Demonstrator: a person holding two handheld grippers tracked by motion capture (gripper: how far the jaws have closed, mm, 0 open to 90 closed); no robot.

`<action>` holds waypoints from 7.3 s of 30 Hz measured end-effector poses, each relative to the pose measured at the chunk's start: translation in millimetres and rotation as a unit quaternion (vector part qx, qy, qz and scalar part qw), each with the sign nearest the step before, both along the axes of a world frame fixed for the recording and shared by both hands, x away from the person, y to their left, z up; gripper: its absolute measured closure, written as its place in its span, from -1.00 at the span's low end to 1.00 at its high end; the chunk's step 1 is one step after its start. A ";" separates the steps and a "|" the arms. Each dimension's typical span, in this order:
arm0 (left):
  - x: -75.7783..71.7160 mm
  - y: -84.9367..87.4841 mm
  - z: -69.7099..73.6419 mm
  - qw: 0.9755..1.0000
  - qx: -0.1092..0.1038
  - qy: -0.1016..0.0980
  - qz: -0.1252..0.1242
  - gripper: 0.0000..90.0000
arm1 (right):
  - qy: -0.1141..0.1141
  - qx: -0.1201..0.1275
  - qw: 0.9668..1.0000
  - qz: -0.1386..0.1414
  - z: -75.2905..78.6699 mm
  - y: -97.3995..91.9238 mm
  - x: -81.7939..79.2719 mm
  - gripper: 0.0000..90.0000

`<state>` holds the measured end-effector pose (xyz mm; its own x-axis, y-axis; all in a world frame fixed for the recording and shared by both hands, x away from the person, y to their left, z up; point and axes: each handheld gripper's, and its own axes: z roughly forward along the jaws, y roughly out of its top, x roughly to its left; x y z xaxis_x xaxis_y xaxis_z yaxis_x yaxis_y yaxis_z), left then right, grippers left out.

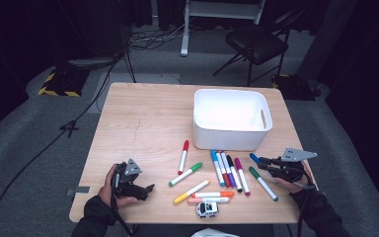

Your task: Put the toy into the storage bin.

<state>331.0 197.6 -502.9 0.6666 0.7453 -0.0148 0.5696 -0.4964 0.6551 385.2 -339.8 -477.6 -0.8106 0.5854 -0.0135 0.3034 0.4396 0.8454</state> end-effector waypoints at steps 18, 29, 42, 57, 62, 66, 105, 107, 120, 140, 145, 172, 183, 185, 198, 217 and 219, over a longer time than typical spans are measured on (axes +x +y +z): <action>0.0 0.0 0.0 1.000 0.000 0.000 0.000 -0.99 | -0.051 0.031 0.998 0.022 50.9 2.5 -0.7 0.67; 0.0 0.0 0.0 1.000 0.000 0.000 0.000 -0.99 | -0.072 0.037 0.996 0.037 79.1 11.6 -2.3 0.67; 0.1 0.0 -0.2 1.000 0.000 -0.002 0.000 -0.99 | -0.089 0.043 0.994 0.045 103.1 15.3 -3.0 0.67; 0.1 0.1 0.0 1.000 0.000 0.000 0.000 -0.99 | -0.108 0.046 0.992 0.049 127.3 18.4 -1.0 0.67; 0.1 0.0 0.0 1.000 0.000 -0.001 0.000 -0.99 | -0.115 0.046 0.991 0.049 133.9 20.5 3.3 0.67; 0.0 -0.1 -0.1 1.000 0.000 -0.001 0.001 -0.99 | -0.115 0.047 0.991 0.050 137.5 24.5 5.7 0.67; -0.1 -0.1 -0.2 1.000 0.000 -0.001 0.001 -0.99 | -0.120 0.013 0.992 0.037 162.2 56.2 65.1 0.67; 0.0 0.0 0.0 1.000 0.000 0.000 0.000 -0.99 | -0.116 0.007 0.993 0.036 160.0 58.3 70.7 0.67; -0.1 -0.1 -0.1 1.000 0.000 -0.001 0.000 -0.99 | -0.094 -0.033 0.995 0.027 142.8 73.5 99.8 0.67; -0.2 -0.1 -0.1 1.000 0.000 -0.001 0.000 -0.99 | -0.050 -0.096 0.993 0.049 118.4 80.7 117.2 0.67; -0.1 -0.1 0.0 1.000 0.001 -0.001 0.000 -0.99 | -0.047 -0.105 0.991 0.063 116.2 79.0 114.9 0.67; -0.3 -0.2 -0.3 1.000 -0.001 -0.001 0.001 -0.98 | -0.029 -0.099 0.989 0.107 106.8 63.0 100.2 0.66; -0.1 0.1 -0.2 1.000 -0.001 -0.001 -0.002 -0.98 | -0.036 -0.083 0.991 0.099 108.9 61.7 98.6 0.51; -0.1 0.3 -0.1 1.000 0.001 -0.002 -0.002 -0.98 | -0.037 -0.079 0.992 0.096 110.0 59.8 97.6 0.48; -0.1 0.3 -0.1 1.000 0.000 -0.002 -0.003 -0.98 | -0.058 -0.037 0.995 0.074 120.1 39.5 76.8 0.23; -0.1 0.4 0.0 1.000 0.001 -0.002 -0.002 -0.98 | -0.035 -0.027 0.994 0.101 69.0 16.0 1.1 0.18; -0.1 0.4 0.0 1.000 0.001 -0.002 -0.002 -0.98 | -0.025 -0.027 0.994 0.101 61.8 15.2 -0.9 0.18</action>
<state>330.9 198.0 -502.9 0.6703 0.7421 -0.0105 0.5647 -0.5008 0.6559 384.3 -324.7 -415.9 -0.9091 0.4079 -0.0840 0.1625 0.5330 0.8304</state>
